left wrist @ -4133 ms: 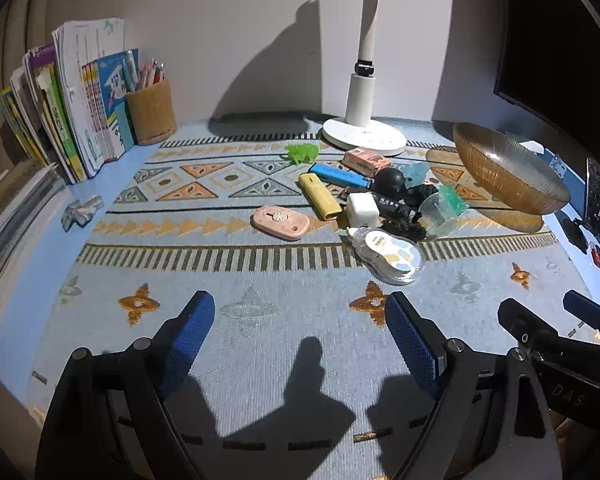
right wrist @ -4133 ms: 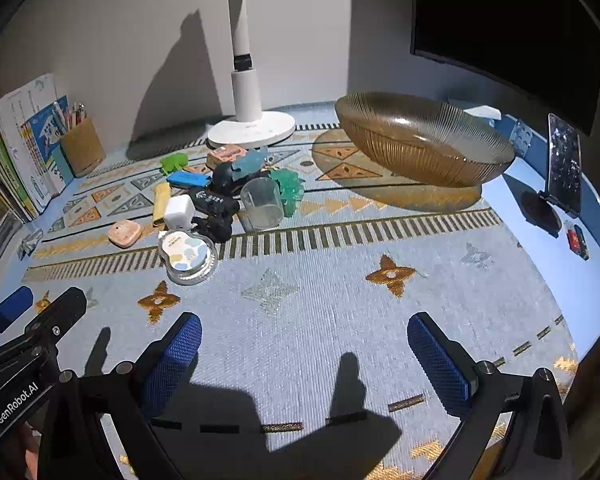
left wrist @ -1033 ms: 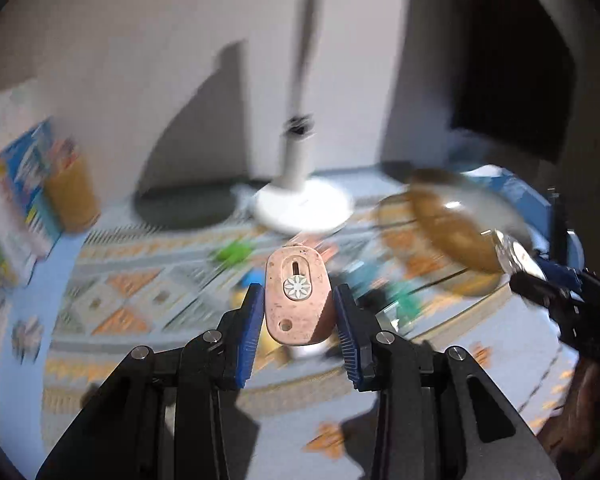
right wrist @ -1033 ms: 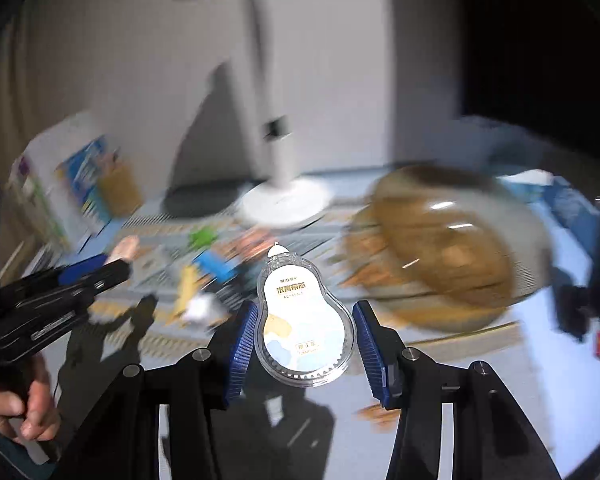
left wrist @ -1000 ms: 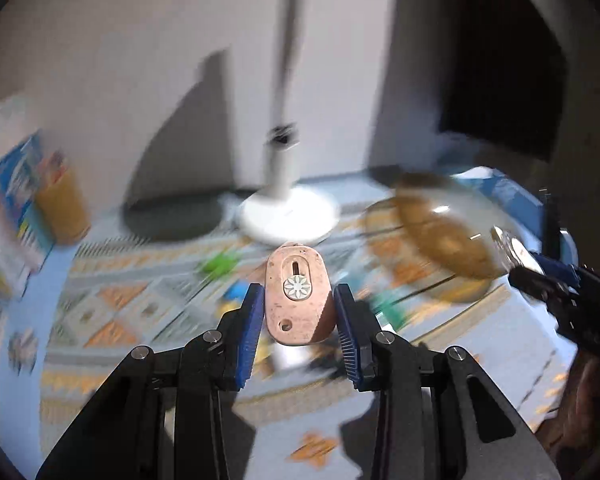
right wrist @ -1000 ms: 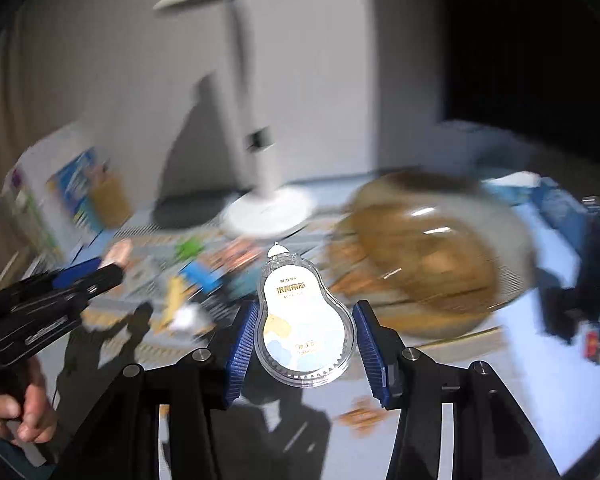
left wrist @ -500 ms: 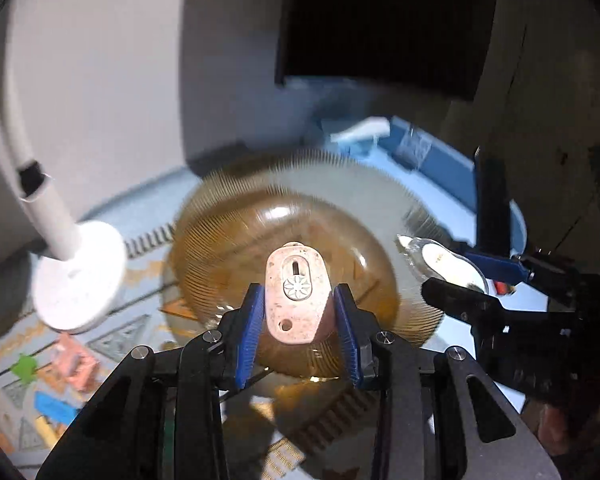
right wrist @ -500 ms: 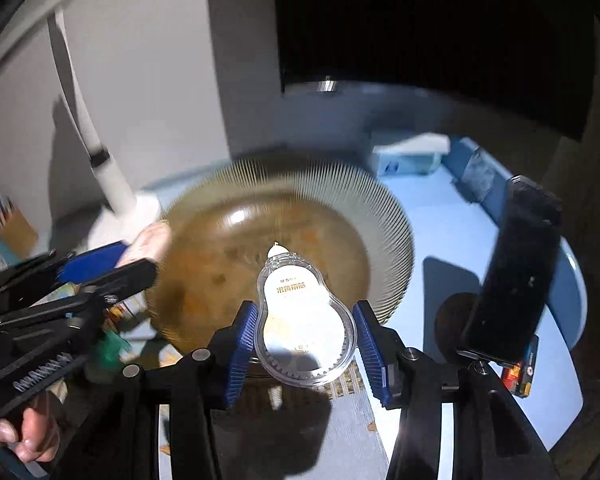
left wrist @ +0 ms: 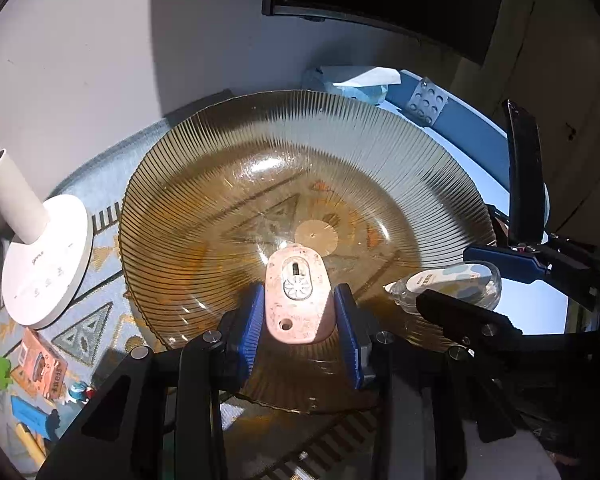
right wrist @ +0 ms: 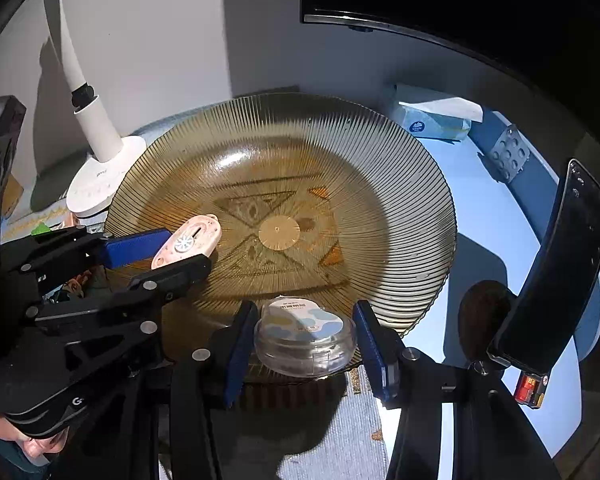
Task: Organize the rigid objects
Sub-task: 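Carry both items over the amber bowl and open both grippers to drop them, then grasp the white PD charger with the left gripper while the right grasps the clear cup, then carry the charger and cup over the amber bowl and lower them in, then open both grippers to release the charger and cup, then withdraw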
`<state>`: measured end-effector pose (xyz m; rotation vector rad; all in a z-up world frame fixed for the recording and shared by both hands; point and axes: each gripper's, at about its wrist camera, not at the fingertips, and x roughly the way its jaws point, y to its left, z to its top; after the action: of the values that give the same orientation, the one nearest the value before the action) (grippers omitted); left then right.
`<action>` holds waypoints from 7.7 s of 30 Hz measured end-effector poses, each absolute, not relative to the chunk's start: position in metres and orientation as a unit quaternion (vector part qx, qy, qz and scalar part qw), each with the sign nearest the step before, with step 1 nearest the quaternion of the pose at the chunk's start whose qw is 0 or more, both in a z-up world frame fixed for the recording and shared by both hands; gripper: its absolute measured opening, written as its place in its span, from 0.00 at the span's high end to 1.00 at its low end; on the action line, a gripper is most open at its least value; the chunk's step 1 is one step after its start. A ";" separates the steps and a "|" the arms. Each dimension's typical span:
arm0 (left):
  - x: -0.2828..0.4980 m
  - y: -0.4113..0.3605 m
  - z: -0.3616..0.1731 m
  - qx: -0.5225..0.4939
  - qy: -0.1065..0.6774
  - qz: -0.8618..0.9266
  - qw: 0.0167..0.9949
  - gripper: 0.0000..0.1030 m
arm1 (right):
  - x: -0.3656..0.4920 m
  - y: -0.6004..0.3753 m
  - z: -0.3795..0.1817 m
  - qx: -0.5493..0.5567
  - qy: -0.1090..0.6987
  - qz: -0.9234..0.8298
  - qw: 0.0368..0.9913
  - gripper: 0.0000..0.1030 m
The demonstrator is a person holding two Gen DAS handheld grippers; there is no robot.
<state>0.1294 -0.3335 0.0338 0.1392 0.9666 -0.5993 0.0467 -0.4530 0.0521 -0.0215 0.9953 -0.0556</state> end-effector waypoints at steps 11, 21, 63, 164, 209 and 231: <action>0.101 -0.254 0.119 0.007 0.367 -0.263 0.892 0.28 | -0.006 -0.498 0.132 0.087 0.357 -0.075 0.927 0.41; 0.025 -0.153 0.195 -0.033 0.277 -0.195 0.940 0.28 | -0.053 -0.455 0.184 0.101 0.304 -0.024 0.947 0.41; 0.020 -0.075 0.012 -0.034 0.441 -0.147 0.885 0.51 | 0.005 -0.277 0.002 0.111 0.461 0.137 0.870 0.48; 0.104 -0.309 0.073 -0.003 0.404 -0.296 0.866 0.77 | 0.033 -0.477 0.076 0.112 0.378 0.001 0.919 0.65; 0.077 -0.233 0.134 -0.051 0.349 -0.269 0.896 0.63 | -0.014 -0.499 0.123 0.165 0.307 -0.023 0.937 0.41; -0.093 -0.011 0.209 -0.106 0.224 -0.107 0.963 0.35 | -0.109 -0.358 0.179 0.135 0.252 0.105 0.952 0.18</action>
<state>-0.0927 -0.0111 0.2086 -0.2140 0.4539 -0.2159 -0.1090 -0.3576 0.1791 0.2751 0.5123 0.2130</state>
